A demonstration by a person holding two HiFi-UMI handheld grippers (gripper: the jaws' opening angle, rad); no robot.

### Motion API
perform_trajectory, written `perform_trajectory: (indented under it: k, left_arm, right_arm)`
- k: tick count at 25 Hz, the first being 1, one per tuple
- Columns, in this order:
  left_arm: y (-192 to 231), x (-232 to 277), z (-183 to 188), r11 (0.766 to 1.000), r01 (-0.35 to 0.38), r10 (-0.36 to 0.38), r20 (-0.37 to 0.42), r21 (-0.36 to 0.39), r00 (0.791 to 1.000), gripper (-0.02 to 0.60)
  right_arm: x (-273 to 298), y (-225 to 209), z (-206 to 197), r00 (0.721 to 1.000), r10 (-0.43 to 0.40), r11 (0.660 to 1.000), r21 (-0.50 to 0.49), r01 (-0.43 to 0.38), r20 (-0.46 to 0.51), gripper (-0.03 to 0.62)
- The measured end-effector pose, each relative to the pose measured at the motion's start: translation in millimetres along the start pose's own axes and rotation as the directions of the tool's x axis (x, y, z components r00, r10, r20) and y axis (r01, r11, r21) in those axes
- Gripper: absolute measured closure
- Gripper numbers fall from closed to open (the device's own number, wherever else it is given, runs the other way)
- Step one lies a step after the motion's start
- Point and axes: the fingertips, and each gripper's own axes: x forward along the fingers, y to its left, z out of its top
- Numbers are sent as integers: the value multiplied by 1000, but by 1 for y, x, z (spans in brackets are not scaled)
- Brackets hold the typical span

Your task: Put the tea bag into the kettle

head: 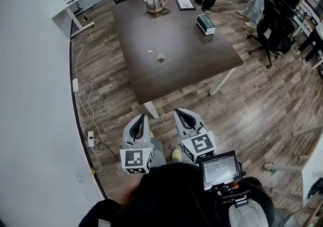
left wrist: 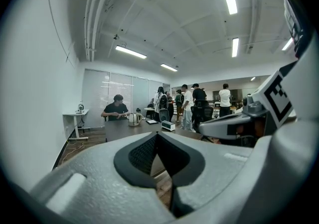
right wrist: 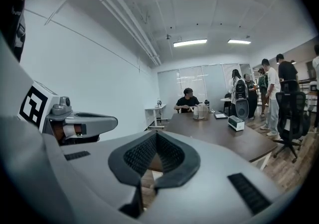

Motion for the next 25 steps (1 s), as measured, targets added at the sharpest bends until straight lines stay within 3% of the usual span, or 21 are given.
perform_trajectory:
  k: [25]
  left_arm:
    - [162,123,21,995,101,-101,21,-17,995,577]
  right_arm:
    - [190,0,47,996,-80,996,-28,79,-42,588]
